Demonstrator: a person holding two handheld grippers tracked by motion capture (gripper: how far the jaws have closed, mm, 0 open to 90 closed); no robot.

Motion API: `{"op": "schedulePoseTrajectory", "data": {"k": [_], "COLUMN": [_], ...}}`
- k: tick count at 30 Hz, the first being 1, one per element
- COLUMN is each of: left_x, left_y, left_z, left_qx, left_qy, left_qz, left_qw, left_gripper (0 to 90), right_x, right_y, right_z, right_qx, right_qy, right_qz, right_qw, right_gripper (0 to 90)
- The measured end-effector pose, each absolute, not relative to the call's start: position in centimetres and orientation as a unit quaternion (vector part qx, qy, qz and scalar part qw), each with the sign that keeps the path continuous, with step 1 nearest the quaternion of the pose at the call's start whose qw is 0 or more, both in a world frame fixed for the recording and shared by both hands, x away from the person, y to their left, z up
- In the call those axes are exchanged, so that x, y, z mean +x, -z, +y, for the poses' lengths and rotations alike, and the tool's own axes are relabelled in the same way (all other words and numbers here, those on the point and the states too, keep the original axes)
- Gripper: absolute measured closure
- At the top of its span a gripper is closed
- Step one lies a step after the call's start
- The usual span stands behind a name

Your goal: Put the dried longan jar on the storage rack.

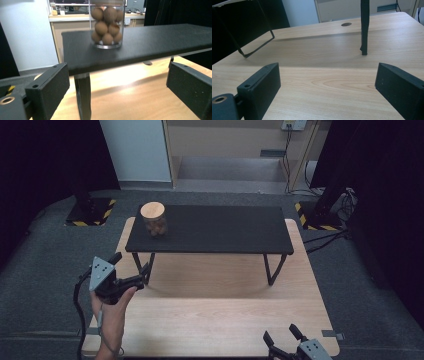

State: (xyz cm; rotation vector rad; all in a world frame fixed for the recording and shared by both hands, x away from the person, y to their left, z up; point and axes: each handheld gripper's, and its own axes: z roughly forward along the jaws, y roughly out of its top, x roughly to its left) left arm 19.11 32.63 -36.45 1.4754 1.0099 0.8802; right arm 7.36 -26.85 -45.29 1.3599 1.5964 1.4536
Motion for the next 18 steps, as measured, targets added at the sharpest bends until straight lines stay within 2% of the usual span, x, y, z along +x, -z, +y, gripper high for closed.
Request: {"op": "schedulePoseTrajectory", "data": {"k": [18], "left_x": [14.3], "left_y": [41.7], "left_z": [34.1], "left_qx": [0.637], "left_qy": [-0.341], "left_qz": [0.455], "left_qw": [0.521], "left_gripper": [3.3], "right_x": [7.6], "right_y": [45.7], "right_z": [-26.5], "right_qx": [0.508], "right_qy": [-0.548], "right_qz": [0.6], "right_qw": [0.287], "right_gripper": [6.3]}}
